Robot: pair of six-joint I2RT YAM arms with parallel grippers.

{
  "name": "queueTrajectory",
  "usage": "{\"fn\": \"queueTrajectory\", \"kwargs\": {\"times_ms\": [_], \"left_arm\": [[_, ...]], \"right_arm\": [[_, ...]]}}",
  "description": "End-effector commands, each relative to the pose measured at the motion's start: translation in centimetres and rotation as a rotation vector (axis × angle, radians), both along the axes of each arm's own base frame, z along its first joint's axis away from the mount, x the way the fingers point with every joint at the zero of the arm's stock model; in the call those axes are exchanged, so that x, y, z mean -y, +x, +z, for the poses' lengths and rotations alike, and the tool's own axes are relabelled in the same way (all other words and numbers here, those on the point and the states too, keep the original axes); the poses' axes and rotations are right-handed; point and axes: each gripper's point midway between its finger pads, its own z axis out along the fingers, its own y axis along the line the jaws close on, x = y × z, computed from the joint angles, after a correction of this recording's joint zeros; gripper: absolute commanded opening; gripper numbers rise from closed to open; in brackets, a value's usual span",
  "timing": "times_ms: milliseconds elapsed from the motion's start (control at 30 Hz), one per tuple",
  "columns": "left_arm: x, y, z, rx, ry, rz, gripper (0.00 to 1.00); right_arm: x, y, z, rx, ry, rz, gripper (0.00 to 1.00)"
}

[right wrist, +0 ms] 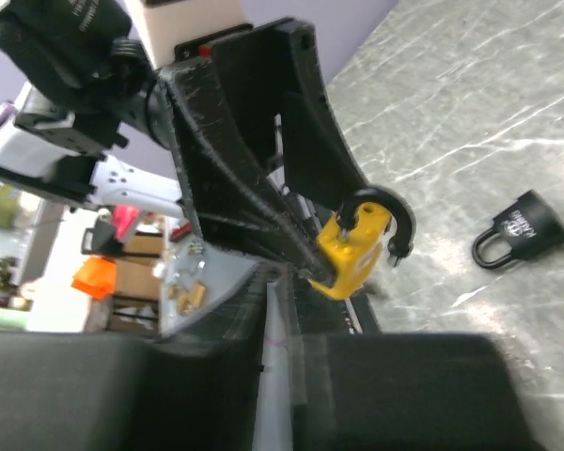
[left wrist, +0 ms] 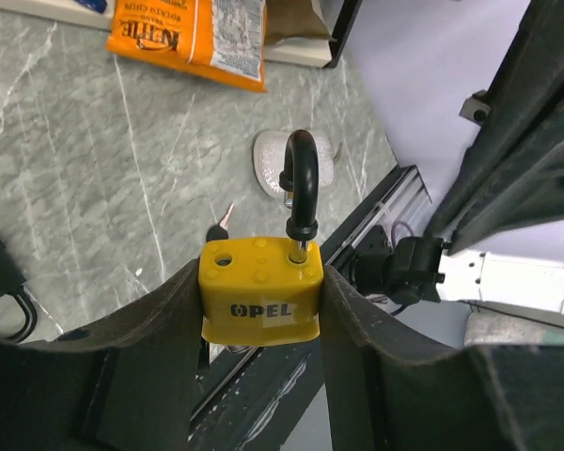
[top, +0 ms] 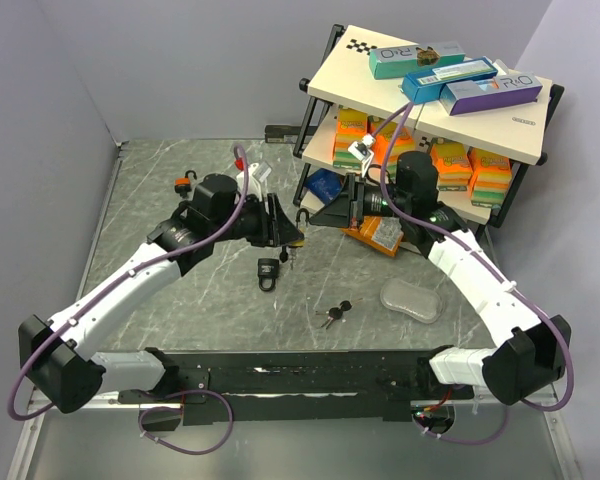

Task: Unlock with the key

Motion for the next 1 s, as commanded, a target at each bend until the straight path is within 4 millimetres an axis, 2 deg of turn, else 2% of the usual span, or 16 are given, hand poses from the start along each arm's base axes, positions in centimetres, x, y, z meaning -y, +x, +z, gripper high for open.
{"fn": "queueTrajectory", "kwargs": {"times_ms": [0,33,167,233,367,467,567,700,800,967], "left_arm": [[0.6,-0.8,2.4,0.082,-0.073,-0.068,0.01],[0.7,-1.3,2.8,0.081,-0.093,-0.085,0.01],[1.0,-2.4,3.4,0.087,-0.131,-0.138,0.01],[1.3,-2.8,3.7,0.081,-0.154,-0.167,0.01],[1.7,-3.6,4.4,0.085,-0.191,-0.221,0.01],[1.9,-3.5,4.6,0.093,-0.194,-0.230,0.01],[1.9,-2.9,3.9,0.087,-0.169,-0.205,0.01],[1.6,-1.8,3.3,0.092,-0.144,-0.143,0.01],[1.7,-1.1,3.0,0.093,-0.142,-0.117,0.01],[1.8,-0.5,2.6,0.086,-0.139,-0.096,0.01]], "right_arm": [[-0.2,0.9,0.7,0.042,0.028,-0.037,0.29],[-0.1,0.8,1.0,0.050,0.035,-0.037,0.40],[0.4,1.3,0.9,0.063,0.063,-0.043,0.61],[0.4,1.4,0.6,0.063,0.071,-0.039,0.67],[0.3,1.9,-0.1,0.077,0.062,-0.033,0.72],[0.2,2.3,-0.6,0.070,0.055,-0.031,0.73],[-0.1,1.9,-0.1,0.076,0.079,0.001,0.72],[-0.5,1.4,-0.4,0.043,0.084,0.040,0.70],[-0.6,1.2,-0.8,0.021,0.095,0.052,0.66],[-0.8,0.9,-0.9,0.009,0.094,0.071,0.49]]}}
